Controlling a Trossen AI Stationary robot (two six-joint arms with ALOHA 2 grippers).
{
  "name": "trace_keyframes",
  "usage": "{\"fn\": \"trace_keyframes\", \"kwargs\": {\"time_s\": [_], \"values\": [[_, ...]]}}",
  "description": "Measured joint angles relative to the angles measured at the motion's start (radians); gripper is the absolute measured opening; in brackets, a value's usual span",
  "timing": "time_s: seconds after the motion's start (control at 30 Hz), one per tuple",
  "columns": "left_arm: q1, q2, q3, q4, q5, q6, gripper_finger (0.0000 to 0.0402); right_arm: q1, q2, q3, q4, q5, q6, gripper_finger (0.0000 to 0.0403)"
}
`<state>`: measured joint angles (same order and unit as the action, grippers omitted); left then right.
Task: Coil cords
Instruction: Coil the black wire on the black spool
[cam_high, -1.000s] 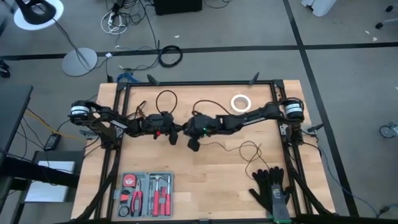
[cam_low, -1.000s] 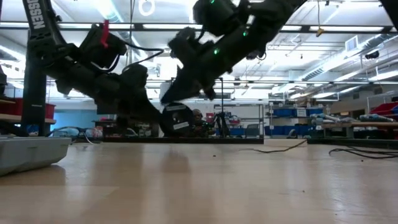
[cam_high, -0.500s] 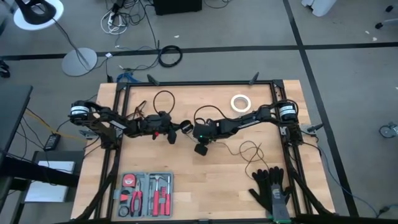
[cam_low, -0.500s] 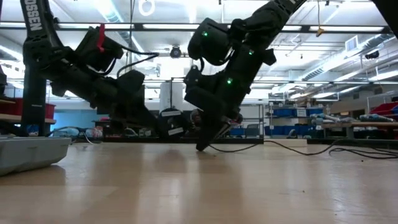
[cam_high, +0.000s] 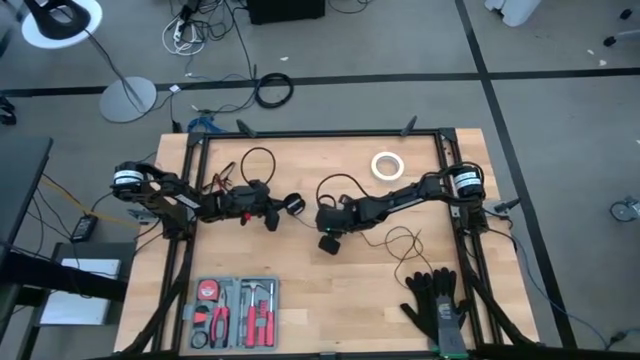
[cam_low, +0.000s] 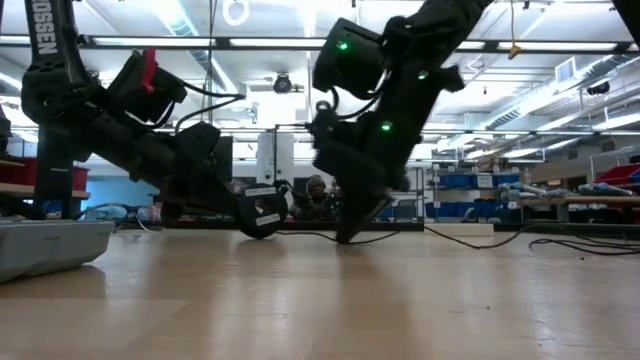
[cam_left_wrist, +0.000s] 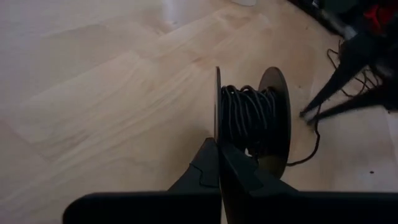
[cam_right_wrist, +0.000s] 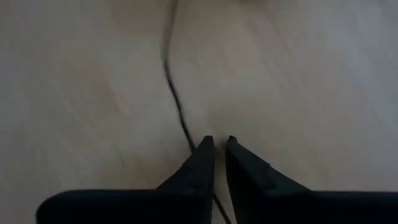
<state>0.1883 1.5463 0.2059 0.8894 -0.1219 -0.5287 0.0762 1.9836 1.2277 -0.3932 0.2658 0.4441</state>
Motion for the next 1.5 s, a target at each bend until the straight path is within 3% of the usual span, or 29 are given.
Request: {"fn": "trace_keyframes", "kwargs": {"time_s": [0.2, 0.33, 0.53, 0.67, 1.1, 1.17, 1.3, 1.5], "values": [[0.0, 0.0, 0.0, 0.002, 0.008, 0.0, 0.0, 0.017, -0.114, -0.011, -0.018, 0.056, -0.048, 0.0027], [0.0, 0.0, -0.001, 0.005, 0.009, 0.0, 0.0, 0.06, -0.17, -0.126, 0.193, 0.049, -0.149, 0.0028], [0.0, 0.0, -0.001, 0.012, 0.013, 0.001, 0.0, 0.074, -0.182, -0.363, 0.72, 0.045, -0.142, 0.0027], [0.0, 0.001, -0.001, 0.029, 0.028, 0.001, 0.0, 0.068, -0.141, -0.426, 0.815, 0.052, -0.134, 0.0034], [0.0, 0.001, 0.0, 0.034, 0.049, -0.001, 0.0, 0.055, -0.043, -0.385, 0.719, 0.07, -0.152, 0.0109], [0.0, 0.001, 0.0, 0.034, 0.058, -0.003, 0.0, 0.048, -0.044, -0.385, 0.677, 0.054, -0.105, 0.0095], [0.0, 0.001, 0.0, 0.034, 0.071, -0.003, 0.0, 0.035, -0.09, -0.388, 0.618, 0.023, -0.087, 0.0018], [-0.001, 0.001, 0.001, 0.042, 0.12, 0.001, 0.0, 0.01, -0.253, -0.398, 0.405, 0.071, -0.045, 0.0002]]}}
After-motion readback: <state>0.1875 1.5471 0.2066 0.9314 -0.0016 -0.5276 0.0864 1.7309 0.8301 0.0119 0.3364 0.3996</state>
